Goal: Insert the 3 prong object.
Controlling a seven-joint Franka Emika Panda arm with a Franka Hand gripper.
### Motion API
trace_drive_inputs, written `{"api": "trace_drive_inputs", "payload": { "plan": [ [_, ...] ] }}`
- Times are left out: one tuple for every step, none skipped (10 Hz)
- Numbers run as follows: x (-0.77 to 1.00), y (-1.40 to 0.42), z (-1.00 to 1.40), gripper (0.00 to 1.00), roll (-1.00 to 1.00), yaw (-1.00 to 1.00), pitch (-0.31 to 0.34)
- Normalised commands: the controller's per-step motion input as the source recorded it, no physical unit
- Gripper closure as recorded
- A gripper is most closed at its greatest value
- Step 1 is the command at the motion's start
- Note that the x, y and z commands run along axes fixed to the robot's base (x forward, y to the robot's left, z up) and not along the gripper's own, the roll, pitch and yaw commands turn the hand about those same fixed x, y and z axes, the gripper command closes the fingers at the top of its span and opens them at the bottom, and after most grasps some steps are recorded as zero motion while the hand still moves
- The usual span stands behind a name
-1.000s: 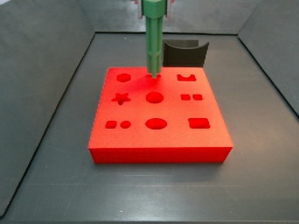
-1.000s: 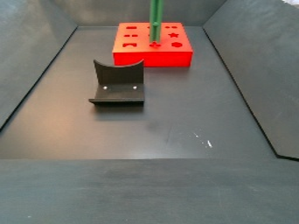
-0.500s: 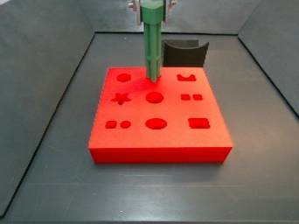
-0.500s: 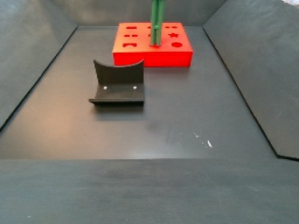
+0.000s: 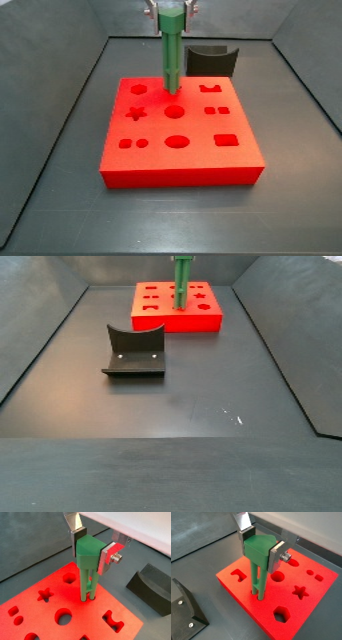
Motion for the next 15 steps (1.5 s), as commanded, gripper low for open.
{"api": "trace_drive_inputs", "payload": {
  "plan": [
    [0.43, 0.00, -0.24, 1.00, 0.07, -0.17, 0.094],
    [0.36, 0.00, -0.20, 1.00, 0.04, -0.11, 0.140],
    [0.42, 0.00, -0.19, 1.00, 0.03, -0.09, 0.159],
    [0.45, 0.00, -0.13, 1.00, 0.00, -0.07, 0.171],
    [0.06, 0.00, 0.00, 1.00, 0.00, 0.00, 0.036],
    [0.00, 0.00, -0.20, 1.00, 0.04, -0.05, 0.000],
    [-0.26, 0.02, -0.59, 1.00, 0.15, -0.14, 0.000],
    [-0.29, 0.00, -0.50, 1.00, 0.08, -0.13, 0.053],
    [0.00, -0.04, -0.38, 1.00, 0.00, -0.04, -0.063],
    [0.06, -0.09, -0.49, 1.00, 0.00, -0.01, -0.057],
    [0.17, -0.10, -0.58, 1.00, 0.00, -0.03, -0.019],
    [0.29, -0.07, -0.52, 1.00, 0.03, -0.09, 0.000],
    [0.30, -0.04, -0.38, 1.00, 0.03, -0.19, 0.000],
    [0.24, 0.00, -0.21, 1.00, 0.00, -0.22, 0.000],
    [0.03, 0.00, 0.00, 1.00, 0.00, -0.09, 0.000]
  ]
}}
